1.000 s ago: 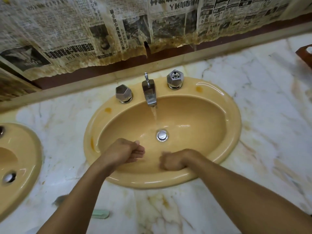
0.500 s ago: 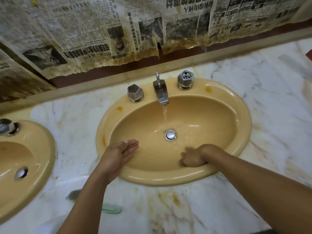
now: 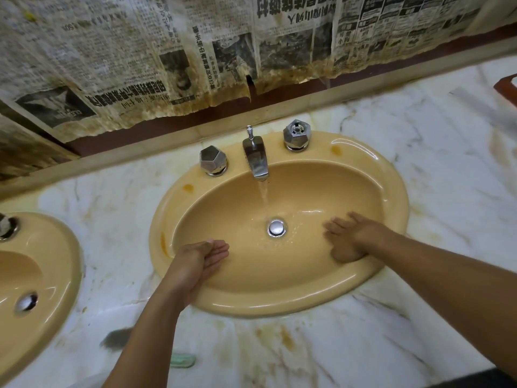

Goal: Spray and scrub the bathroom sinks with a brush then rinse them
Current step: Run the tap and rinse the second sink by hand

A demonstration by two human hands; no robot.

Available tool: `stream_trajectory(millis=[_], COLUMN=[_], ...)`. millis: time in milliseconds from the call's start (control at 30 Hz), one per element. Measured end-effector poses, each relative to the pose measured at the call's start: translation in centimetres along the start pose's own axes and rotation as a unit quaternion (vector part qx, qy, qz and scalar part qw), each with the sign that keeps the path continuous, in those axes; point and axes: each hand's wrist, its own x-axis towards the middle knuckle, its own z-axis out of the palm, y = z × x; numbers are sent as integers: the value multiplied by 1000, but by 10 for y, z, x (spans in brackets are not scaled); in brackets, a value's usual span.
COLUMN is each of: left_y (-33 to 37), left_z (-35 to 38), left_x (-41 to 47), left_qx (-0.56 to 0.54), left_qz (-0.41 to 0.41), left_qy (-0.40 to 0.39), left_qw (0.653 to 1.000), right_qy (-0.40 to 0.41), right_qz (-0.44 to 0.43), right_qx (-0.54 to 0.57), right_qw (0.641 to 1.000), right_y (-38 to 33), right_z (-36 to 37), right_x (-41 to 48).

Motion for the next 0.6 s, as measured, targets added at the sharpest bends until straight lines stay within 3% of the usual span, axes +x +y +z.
stream_trajectory(millis=[100, 167, 367, 600], left_y=[-2, 1, 42, 82], left_z=[22, 41, 92, 118], left_x=[9, 18, 55, 82], left_qx=[-8, -40, -282, -244], left_qz=[-25, -52, -110, -115], left_qy=[-19, -36, -73, -74], left_qw=[999, 997, 950, 960], right_qy=[-79, -99, -22, 26], right_qz=[-136, -177, -136, -134], right_qx=[87, 137, 207, 211], right_qw=[984, 970, 969, 968], right_y=[-45, -73, -79, -79], right_z=[3, 5, 4, 13], right_x=[-10, -17, -41, -30])
